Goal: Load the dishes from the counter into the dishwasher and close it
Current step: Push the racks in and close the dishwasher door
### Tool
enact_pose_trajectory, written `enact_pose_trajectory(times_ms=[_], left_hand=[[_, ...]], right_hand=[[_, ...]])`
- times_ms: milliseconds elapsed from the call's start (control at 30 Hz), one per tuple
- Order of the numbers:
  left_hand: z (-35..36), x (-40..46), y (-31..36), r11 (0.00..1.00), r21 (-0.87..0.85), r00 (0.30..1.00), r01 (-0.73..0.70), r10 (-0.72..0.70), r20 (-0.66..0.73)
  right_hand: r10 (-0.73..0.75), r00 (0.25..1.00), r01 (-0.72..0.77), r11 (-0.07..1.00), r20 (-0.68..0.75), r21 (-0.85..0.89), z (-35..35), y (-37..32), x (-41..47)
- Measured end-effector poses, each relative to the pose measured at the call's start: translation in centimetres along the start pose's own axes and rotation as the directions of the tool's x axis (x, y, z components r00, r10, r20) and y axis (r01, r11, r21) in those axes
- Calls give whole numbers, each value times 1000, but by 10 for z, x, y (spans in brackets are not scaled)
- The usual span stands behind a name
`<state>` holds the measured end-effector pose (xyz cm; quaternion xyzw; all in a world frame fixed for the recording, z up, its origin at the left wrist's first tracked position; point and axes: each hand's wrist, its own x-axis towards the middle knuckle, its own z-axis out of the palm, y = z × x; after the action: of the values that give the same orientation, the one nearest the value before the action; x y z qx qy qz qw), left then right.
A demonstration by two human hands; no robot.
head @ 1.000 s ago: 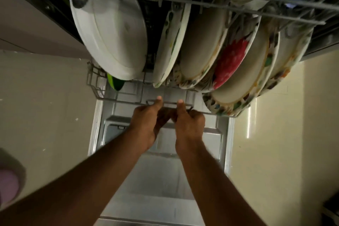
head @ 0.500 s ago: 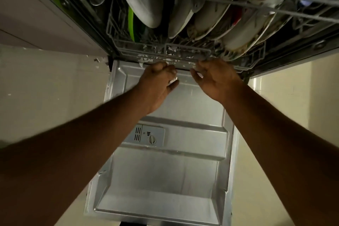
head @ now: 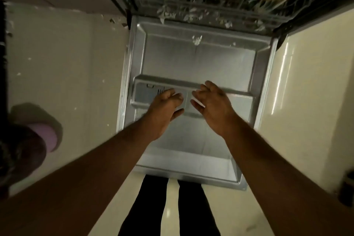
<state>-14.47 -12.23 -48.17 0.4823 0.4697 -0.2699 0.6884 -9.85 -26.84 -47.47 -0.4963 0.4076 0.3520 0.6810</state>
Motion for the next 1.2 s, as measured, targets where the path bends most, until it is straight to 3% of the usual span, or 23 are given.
enact_pose_trajectory(times_ms=[300,400,533,833,1200], left_hand=[[-53,-72,-122,963,107,968,247,-240,-77],[-66,-87,-153,951,161,964,263,-253,-79],[-76,-102,-179,939,215,963,269,-261,-65],[-72,-116,-247,966,37,964,258,-255,-73],[-93,-101,-313,958,66,958,278,-273,-83]], right_hand=[[216,966,-185,960,-139,209,-36,146,-78],[249,948,-198,948,-198,248,-42,179,-91],[261,953,-217,941,-152,260,-48,206,-104],[272,953,-233,939,-130,251,-78,267,-111],[329,932,-239,873,-152,425,-94,346,-103]])
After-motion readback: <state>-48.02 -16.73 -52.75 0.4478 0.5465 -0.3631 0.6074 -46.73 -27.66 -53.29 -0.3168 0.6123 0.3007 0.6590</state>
